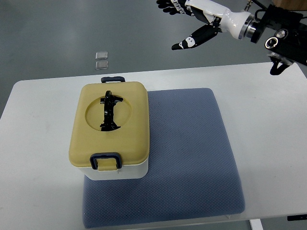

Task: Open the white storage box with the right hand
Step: 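Swing the right hand over the box toward the black lid handle, then lower the right hand and grasp the black handle on the yellow lid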

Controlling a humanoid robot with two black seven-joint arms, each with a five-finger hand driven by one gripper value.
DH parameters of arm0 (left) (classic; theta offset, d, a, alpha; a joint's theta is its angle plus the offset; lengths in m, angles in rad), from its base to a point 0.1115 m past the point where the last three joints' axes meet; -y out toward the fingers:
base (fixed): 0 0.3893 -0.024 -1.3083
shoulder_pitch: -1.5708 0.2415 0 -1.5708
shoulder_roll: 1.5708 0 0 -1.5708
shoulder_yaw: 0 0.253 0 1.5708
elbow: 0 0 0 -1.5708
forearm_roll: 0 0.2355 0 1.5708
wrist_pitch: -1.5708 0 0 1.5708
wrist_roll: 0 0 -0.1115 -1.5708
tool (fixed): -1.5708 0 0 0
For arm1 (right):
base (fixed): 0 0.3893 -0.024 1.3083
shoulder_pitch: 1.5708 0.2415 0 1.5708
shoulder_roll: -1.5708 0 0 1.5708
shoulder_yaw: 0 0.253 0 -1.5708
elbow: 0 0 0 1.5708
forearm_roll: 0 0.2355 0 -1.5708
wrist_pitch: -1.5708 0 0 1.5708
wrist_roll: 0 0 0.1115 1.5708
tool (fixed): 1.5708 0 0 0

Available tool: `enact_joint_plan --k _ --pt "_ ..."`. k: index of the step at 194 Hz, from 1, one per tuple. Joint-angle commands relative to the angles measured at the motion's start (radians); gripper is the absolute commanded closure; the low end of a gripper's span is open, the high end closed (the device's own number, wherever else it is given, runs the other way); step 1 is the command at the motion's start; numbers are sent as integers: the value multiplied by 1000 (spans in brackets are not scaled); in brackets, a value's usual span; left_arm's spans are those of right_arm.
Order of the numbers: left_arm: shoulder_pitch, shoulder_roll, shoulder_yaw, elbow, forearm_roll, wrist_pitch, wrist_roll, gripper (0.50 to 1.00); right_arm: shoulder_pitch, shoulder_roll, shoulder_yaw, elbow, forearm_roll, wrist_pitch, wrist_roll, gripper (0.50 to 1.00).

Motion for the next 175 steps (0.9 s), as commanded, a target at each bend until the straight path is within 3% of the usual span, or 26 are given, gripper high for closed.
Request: enact_joint_plan --k 1,50,106,146,175 --pt "0 0 0 0 0 0 1 500 84 41 -16 34 -120 18 0 572" --pt "0 0 0 1 0 0 1 500 251 208 -126 70 -280 112 0 574" --pt "0 0 0 0 0 0 1 500 331 360 -241 70 -458 95 0 595" --pt "0 0 0 0 0 0 1 500 329 385 -244 70 -614 69 0 599" --pt "0 0 0 0 0 0 1 500 331 389 -255 70 -666 55 0 642"
